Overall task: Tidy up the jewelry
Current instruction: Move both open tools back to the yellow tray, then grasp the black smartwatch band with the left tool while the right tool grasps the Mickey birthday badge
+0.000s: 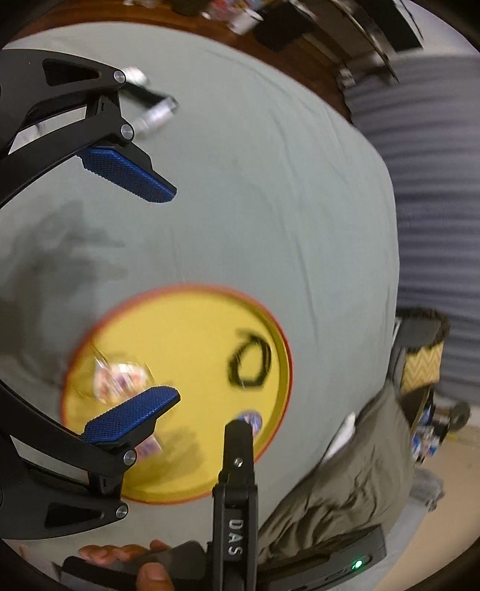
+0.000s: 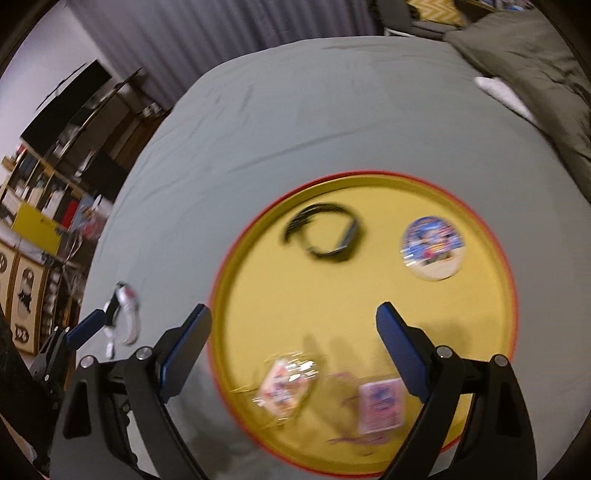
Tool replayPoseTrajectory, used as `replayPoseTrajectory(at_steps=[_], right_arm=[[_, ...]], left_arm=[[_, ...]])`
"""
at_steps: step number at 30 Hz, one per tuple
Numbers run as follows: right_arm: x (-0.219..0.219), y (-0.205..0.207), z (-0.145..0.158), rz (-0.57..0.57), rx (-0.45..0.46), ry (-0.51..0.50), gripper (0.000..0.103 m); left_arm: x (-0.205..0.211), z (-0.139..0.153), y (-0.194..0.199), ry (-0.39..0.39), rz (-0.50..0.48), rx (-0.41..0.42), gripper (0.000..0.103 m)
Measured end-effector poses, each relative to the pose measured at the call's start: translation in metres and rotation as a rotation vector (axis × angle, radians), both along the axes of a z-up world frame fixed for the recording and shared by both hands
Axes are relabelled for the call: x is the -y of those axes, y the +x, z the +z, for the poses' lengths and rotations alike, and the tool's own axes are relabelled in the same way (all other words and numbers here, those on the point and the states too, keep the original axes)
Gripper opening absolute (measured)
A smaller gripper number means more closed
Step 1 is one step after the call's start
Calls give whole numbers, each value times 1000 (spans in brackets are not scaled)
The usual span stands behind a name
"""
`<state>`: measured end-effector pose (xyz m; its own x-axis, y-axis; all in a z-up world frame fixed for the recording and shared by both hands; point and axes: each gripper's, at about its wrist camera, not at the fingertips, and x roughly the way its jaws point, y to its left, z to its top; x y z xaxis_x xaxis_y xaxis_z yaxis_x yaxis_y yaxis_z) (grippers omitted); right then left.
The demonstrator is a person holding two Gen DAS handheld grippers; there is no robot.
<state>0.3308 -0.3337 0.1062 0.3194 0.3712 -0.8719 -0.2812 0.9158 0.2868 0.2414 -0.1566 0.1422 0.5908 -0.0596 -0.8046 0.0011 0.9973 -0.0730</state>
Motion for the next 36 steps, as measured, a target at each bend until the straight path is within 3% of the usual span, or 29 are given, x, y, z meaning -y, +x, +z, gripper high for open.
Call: replayPoseTrajectory(at_steps=[7,17,28,33,36], right_arm=[[49,38,-13,-42,-26,-17,86],[76,74,-44,-54,-80,-37,86],[65,103,-78,-8,-126,-84,86],[62,107,-89,13,-126,-108,86],[63,108,-91,15,-110,-128,86]], left_arm=[[55,-12,47,21,-116,12,97],[102,-47,92,87,-269,8,97],[117,-74,129,146,-364,9,97],[112,-85,135,131,-389,-4,96],[109,-90,139,104,-392,-23,87]])
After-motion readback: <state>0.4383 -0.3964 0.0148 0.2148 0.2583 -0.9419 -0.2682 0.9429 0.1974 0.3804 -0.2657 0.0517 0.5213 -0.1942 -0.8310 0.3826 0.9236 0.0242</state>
